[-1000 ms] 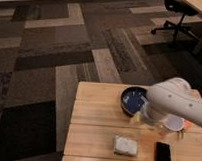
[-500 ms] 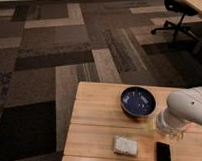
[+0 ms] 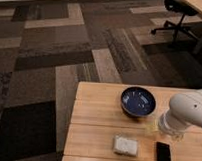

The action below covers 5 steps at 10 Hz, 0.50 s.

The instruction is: Place the eraser in the ceramic cup

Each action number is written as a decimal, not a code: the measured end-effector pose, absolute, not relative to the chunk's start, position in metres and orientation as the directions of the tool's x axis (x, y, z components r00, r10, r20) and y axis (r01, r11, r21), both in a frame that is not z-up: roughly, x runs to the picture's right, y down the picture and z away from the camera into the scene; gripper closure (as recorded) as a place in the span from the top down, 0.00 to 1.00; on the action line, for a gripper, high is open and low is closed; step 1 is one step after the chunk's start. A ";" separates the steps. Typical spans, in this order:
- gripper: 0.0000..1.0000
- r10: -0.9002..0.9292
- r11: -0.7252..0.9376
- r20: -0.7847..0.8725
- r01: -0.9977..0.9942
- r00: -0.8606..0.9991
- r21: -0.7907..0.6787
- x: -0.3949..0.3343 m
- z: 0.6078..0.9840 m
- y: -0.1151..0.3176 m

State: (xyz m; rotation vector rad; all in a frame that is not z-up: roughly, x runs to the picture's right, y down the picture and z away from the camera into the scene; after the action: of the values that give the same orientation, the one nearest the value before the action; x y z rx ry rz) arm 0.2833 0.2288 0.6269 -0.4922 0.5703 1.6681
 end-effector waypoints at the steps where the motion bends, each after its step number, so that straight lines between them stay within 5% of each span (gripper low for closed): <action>1: 0.65 0.778 -0.146 -0.602 -0.984 -0.178 0.102 0.290 0.626 0.235; 5: 0.65 0.760 -0.187 -0.615 -0.977 -0.210 0.102 0.312 0.636 0.269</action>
State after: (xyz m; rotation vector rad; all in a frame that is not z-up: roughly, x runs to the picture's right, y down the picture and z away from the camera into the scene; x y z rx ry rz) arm 0.3119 0.2691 0.6358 -0.5144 0.5715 1.7192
